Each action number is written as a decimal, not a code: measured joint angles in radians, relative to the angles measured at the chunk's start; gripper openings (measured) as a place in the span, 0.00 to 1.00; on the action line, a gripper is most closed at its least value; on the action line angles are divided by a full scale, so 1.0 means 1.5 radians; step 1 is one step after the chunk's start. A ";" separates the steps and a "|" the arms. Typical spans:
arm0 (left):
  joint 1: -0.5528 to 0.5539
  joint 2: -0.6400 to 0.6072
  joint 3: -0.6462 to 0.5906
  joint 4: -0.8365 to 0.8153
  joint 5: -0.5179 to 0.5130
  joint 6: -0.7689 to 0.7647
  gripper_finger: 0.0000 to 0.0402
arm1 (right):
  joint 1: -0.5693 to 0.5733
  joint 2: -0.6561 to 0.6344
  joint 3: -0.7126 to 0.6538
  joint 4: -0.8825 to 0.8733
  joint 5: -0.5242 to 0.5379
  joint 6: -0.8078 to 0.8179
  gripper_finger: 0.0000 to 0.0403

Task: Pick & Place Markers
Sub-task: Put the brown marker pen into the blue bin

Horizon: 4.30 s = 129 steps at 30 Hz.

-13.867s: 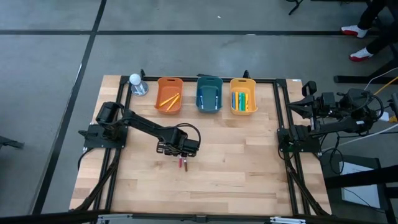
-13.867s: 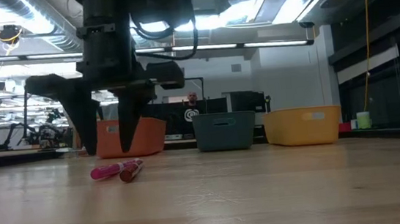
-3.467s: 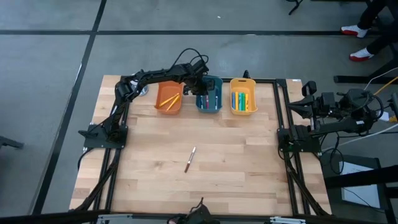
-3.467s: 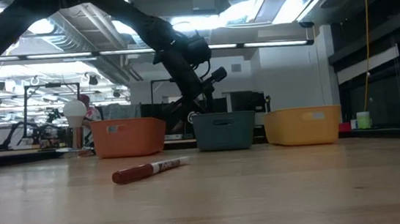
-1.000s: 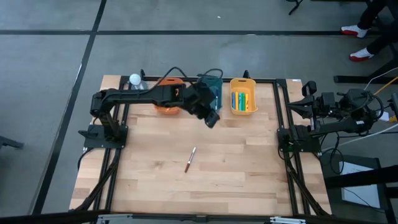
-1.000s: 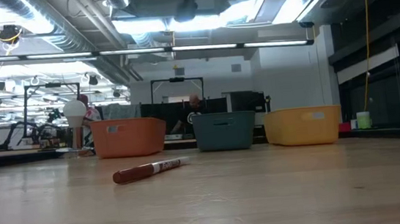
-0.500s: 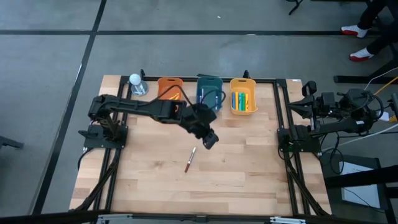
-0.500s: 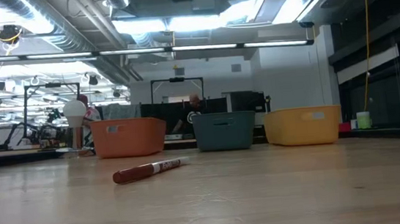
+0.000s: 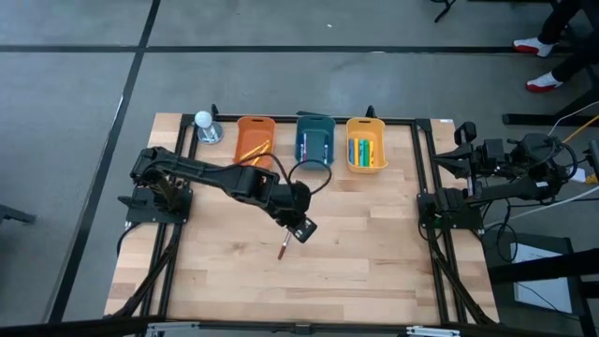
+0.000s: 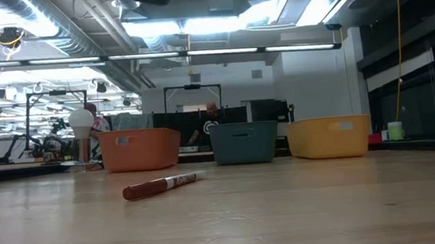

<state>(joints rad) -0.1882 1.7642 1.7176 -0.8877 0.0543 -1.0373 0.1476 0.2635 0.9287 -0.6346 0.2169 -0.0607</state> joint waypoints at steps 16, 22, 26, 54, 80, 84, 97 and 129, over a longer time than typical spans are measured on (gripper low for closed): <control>-0.033 0.065 0.000 -0.075 -0.009 -0.099 0.00 | 0.000 0.000 0.000 0.000 0.000 0.000 0.05; -0.033 0.093 0.000 -0.098 -0.007 -0.117 0.01 | 0.000 0.000 0.000 0.000 0.000 0.000 0.05; -0.033 0.113 0.000 -0.114 -0.007 -0.121 0.00 | 0.000 0.000 0.000 0.000 0.000 0.000 0.05; -0.036 0.227 0.000 -0.136 -0.010 -0.142 0.01 | 0.000 0.000 0.000 0.000 0.000 0.000 0.05; -0.029 0.262 -0.005 -0.135 -0.025 -0.163 0.11 | 0.000 0.000 0.000 0.000 0.000 0.000 0.05; -0.026 0.262 -0.024 -0.124 -0.020 -0.176 0.22 | 0.000 0.000 0.000 0.000 0.000 0.000 0.05; -0.021 0.265 -0.039 -0.064 -0.017 -0.190 0.47 | 0.000 0.000 0.000 0.000 0.000 0.000 0.05; 0.002 0.287 -0.040 -0.049 0.016 -0.165 0.28 | 0.000 0.000 0.000 0.000 0.000 0.000 0.05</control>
<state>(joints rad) -0.1860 2.1944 1.6577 -0.9606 0.0781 -1.2843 0.1475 0.2634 0.9287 -0.6346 0.2169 -0.0606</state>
